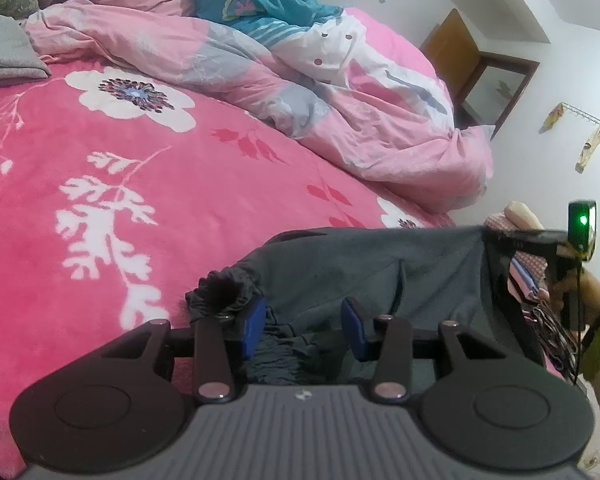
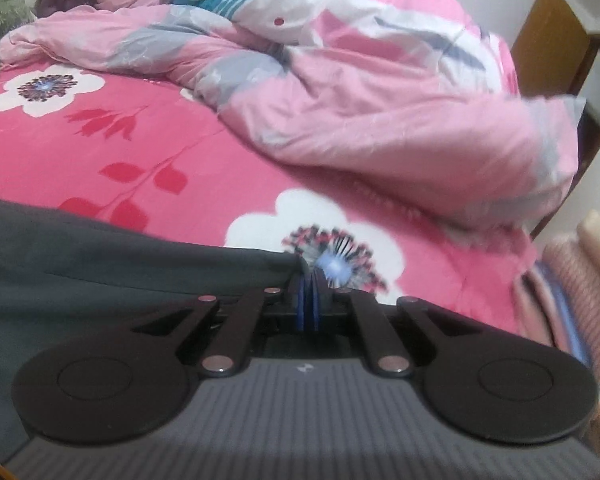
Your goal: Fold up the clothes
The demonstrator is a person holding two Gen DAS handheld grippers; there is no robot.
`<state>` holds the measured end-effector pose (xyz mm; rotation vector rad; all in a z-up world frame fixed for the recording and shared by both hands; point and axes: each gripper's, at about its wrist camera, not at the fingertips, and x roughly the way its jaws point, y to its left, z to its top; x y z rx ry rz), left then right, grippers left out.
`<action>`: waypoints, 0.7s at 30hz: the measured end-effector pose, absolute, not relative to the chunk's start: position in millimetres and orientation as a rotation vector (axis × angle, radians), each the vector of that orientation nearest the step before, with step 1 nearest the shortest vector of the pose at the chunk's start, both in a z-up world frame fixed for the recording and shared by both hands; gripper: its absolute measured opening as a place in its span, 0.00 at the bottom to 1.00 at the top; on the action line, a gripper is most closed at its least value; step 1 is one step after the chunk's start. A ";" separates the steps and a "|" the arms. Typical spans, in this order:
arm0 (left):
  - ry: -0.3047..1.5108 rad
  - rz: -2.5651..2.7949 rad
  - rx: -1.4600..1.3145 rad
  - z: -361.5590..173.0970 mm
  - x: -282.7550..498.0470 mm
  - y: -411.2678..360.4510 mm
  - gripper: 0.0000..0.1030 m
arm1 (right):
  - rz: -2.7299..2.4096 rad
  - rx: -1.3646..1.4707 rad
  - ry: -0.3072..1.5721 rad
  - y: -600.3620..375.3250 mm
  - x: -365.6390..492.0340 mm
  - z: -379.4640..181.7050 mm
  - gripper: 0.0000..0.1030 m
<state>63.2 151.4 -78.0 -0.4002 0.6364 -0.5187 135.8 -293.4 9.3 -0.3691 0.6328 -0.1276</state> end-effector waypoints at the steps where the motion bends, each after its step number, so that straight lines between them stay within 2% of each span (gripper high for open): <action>1: 0.635 -0.518 -0.398 -77.9 62.8 151.0 0.42 | -0.130 -0.377 0.630 -293.4 140.7 10.4 0.02; 7: 0.625 -0.510 -0.363 -76.6 60.9 146.6 0.42 | -0.136 -0.420 0.626 -290.2 170.3 11.3 0.01; 17: 0.613 -0.499 -0.334 -76.1 62.0 140.2 0.42 | -0.157 -0.404 0.715 -297.8 218.4 -34.1 0.02; 19: 0.614 -0.500 -0.332 -76.0 62.3 139.9 0.43 | -0.197 -0.382 0.767 -305.0 226.6 -52.0 0.06; 21: 0.613 -0.499 -0.335 -76.0 62.9 140.8 0.43 | -0.241 -0.371 0.826 -313.0 232.6 -68.7 0.19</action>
